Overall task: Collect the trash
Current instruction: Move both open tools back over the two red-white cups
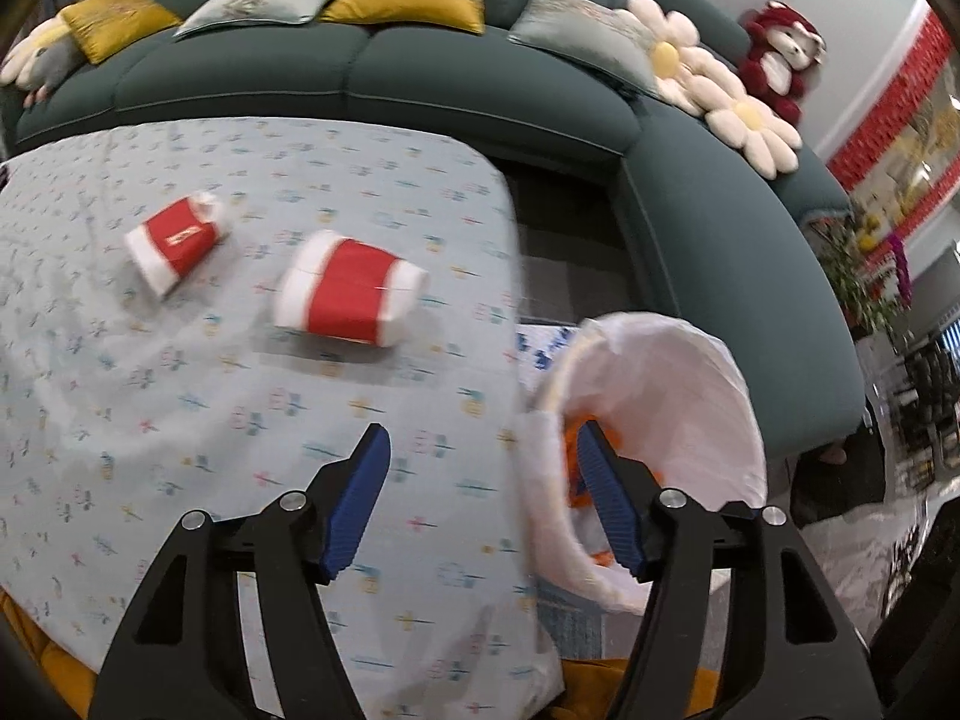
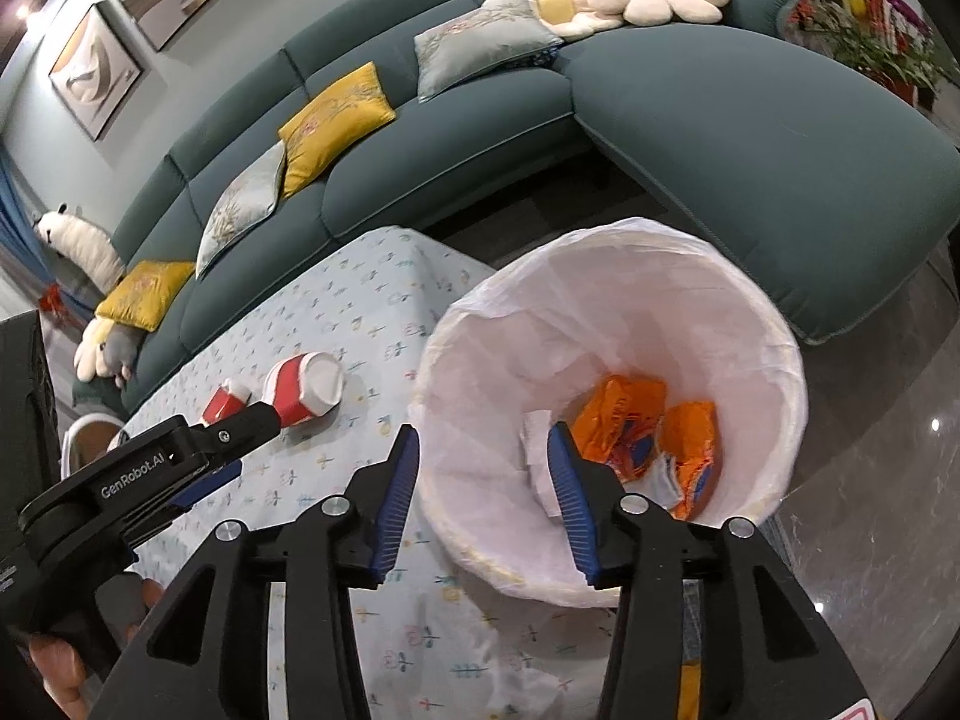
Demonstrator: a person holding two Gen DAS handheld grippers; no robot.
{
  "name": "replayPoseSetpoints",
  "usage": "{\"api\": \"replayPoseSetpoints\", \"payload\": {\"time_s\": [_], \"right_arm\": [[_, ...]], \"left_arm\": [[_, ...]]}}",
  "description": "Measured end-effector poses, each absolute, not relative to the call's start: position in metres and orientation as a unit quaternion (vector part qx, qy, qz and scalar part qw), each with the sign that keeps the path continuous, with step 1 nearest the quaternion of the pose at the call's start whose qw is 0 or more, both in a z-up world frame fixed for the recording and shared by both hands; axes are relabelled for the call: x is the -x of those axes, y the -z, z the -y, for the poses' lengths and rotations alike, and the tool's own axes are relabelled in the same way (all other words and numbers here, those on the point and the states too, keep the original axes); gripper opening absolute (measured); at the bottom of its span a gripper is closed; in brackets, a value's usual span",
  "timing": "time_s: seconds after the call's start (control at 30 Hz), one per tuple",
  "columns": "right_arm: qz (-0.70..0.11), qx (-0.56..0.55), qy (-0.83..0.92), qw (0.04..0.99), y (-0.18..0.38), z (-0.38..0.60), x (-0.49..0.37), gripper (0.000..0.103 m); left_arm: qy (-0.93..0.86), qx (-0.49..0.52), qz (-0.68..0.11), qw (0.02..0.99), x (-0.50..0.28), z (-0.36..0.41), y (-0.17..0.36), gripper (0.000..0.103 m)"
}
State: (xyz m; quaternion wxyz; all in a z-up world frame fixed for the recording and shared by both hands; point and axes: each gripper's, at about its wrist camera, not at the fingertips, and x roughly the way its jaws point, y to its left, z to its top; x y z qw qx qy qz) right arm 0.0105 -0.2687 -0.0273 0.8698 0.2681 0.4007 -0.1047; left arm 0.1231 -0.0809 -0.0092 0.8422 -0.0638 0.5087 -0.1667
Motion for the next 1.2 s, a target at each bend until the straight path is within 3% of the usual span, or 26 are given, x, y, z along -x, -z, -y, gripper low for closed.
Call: {"api": "replayPoseSetpoints", "payload": {"time_s": [0.57, 0.67, 0.83, 1.2], "right_arm": [[-0.443, -0.213, 0.052, 0.869, 0.034, 0.183, -0.069, 0.058], [-0.448, -0.205, 0.045, 0.869, 0.036, 0.17, -0.081, 0.06], [-0.461, -0.194, 0.034, 0.865, 0.045, 0.15, -0.104, 0.062], [-0.478, -0.175, 0.015, 0.861, 0.061, 0.118, -0.161, 0.067]], "left_arm": [[0.077, 0.11, -0.505, 0.852, -0.163, -0.033, 0.027, 0.062], [0.064, 0.116, -0.506, 0.852, -0.172, -0.05, 0.033, 0.067], [0.043, 0.133, -0.509, 0.85, -0.193, -0.081, 0.044, 0.068], [0.048, 0.126, -0.514, 0.847, -0.246, -0.096, 0.06, 0.068]]}}
